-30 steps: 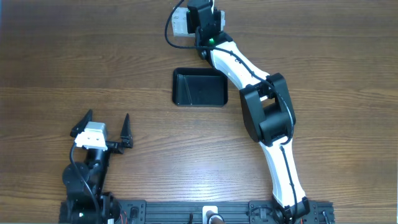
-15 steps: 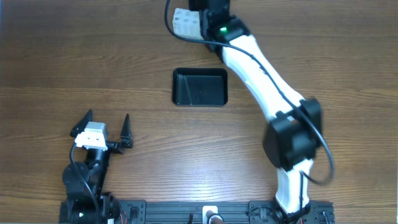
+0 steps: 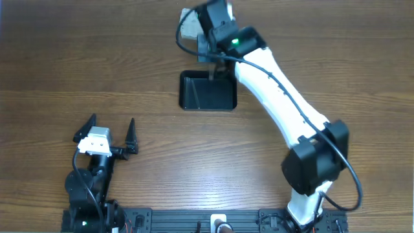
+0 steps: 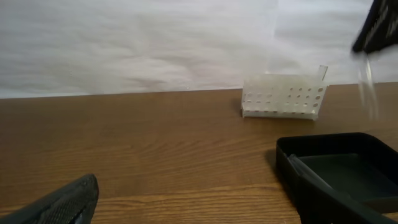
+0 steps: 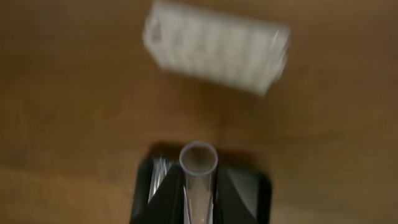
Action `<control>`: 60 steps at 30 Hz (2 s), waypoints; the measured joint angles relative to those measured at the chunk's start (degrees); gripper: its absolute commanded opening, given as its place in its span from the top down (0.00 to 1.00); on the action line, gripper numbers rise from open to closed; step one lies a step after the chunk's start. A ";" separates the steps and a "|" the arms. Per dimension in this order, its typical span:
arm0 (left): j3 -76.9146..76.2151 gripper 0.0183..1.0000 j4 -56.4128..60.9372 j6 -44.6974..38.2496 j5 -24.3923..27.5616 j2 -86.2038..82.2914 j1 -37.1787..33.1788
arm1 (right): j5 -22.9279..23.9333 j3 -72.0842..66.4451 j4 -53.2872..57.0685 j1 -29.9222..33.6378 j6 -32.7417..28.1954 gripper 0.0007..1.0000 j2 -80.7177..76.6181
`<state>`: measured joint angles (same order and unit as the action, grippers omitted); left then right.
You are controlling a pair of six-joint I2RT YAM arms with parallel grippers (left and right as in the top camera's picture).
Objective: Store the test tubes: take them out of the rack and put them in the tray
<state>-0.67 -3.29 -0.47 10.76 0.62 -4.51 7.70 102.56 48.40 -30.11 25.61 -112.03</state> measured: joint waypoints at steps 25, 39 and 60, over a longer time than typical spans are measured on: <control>0.02 0.00 0.00 0.00 0.00 0.00 0.00 | -3.32 -13.99 -12.70 0.00 5.68 0.80 -4.66; 0.02 0.00 0.00 0.00 0.00 0.00 0.00 | -3.32 -13.99 -13.18 0.02 5.86 0.63 -6.40; 0.02 0.00 0.00 0.00 0.00 0.00 0.00 | 11.39 -13.44 -31.67 8.68 -8.83 0.12 3.15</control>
<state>-0.64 -3.29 -0.47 10.76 0.62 -4.51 19.09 89.12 16.73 -21.43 16.78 -108.88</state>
